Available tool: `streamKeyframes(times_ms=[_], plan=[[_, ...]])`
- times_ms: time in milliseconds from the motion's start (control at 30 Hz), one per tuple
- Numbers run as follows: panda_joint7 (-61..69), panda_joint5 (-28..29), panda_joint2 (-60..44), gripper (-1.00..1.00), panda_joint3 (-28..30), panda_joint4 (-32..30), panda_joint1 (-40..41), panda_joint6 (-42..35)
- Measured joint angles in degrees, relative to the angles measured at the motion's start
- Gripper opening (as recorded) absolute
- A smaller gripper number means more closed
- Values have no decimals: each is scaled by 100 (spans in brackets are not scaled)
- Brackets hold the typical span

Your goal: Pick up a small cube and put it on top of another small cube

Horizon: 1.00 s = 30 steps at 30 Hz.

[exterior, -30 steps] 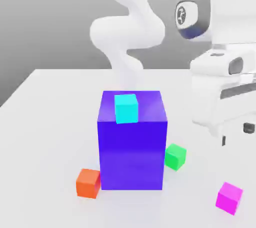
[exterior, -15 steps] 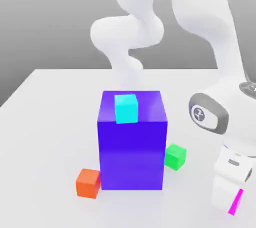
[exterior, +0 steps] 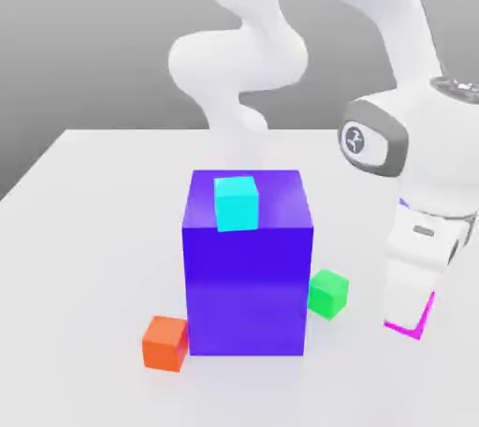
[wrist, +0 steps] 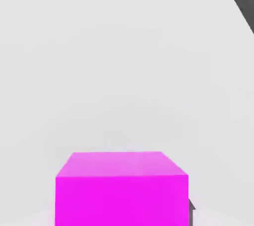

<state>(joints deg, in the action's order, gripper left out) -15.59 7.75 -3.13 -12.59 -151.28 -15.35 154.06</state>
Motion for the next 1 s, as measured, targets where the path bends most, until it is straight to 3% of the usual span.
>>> streamKeyframes(times_ms=[333, 633, 667, 867, 1000], plan=[[2774, -1069, 2068, -100, 629, -1983, -694, -53], [2870, -930, 600, -100, 711, -2091, -721, 1516], [2824, -861, 475, 100, 722, -2086, -712, 1637], [2803, -829, 412, 100, 729, -2083, -716, 1702], [2952, -1055, 985, 100, 737, -2109, -793, 1159]])
